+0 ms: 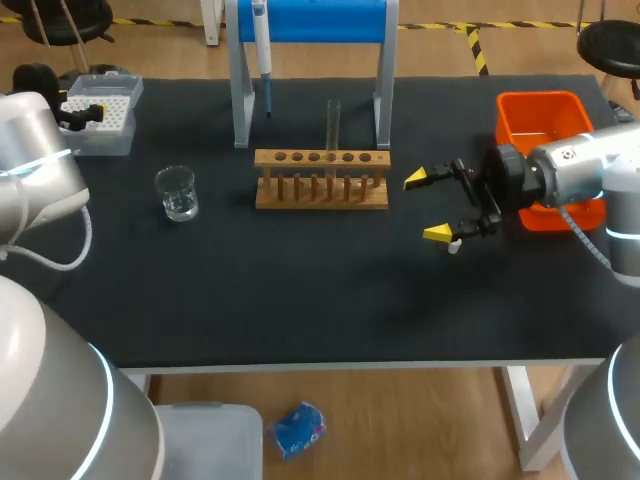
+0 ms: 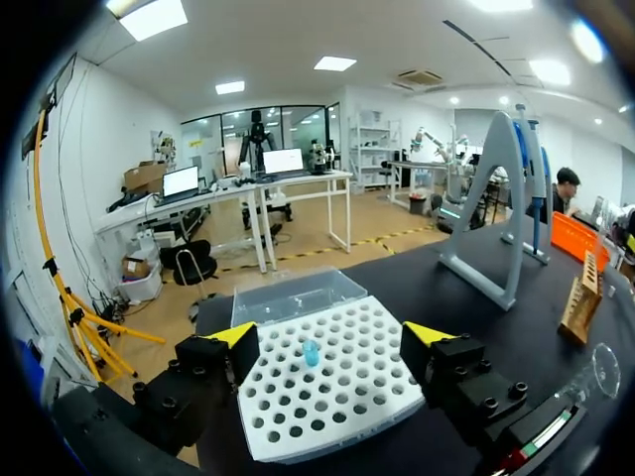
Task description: Invert the test tube, pick up the pipette, mount the tip to pipette, aspirate from beaker and dispense into the tube, eject the tip, return the pipette, and cap with the stopper.
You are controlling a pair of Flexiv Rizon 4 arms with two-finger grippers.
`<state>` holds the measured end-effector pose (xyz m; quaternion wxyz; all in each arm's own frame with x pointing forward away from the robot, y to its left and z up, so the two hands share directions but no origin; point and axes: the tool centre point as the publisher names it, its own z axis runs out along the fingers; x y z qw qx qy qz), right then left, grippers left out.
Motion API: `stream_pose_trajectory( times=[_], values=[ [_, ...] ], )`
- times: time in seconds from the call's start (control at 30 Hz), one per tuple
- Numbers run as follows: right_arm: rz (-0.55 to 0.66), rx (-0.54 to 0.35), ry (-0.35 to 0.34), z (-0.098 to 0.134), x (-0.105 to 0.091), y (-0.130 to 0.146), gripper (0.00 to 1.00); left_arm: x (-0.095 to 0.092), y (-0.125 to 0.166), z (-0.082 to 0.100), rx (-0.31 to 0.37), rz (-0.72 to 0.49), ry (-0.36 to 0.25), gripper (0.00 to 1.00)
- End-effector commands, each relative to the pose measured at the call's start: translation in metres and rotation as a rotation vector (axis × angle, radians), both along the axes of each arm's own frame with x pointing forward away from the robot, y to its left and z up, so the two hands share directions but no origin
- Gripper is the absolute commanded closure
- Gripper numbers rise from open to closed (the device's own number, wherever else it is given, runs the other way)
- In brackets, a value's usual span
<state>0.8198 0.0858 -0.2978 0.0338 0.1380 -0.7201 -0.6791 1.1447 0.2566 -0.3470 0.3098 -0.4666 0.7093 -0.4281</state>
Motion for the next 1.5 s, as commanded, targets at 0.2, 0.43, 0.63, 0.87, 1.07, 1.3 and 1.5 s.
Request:
stream_pose_trajectory(
  times=[0.2,0.43,0.63,0.87,1.07,1.3,1.5],
  values=[
    [0.001,0.0,-0.001,-0.001,0.0,0.0,0.0,0.01,0.0,-0.006,0.002,0.007,-0.004,0.47],
    [0.001,0.0,-0.001,-0.001,0.0,0.0,0.0,0.01,0.003,-0.009,0.002,0.014,-0.002,0.52],
    [0.001,0.0,-0.001,-0.001,0.0,0.0,0.0,0.011,0.004,-0.012,0.0,0.017,0.001,0.53],
    [0.001,0.0,-0.001,-0.001,0.0,0.0,0.0,0.013,0.004,-0.014,-0.003,0.025,-0.003,0.54],
    [0.001,0.0,-0.001,-0.001,0.0,0.0,0.0,0.017,0.005,-0.015,-0.001,0.027,-0.006,0.56],
    [0.001,0.0,-0.001,-0.001,0.0,0.0,0.0,0.019,0.005,-0.015,-0.002,0.035,-0.008,0.58],
    [0.001,0.0,-0.001,-0.001,0.0,0.0,0.0,0.021,0.006,-0.017,-0.001,0.038,-0.002,0.59]
  ],
)
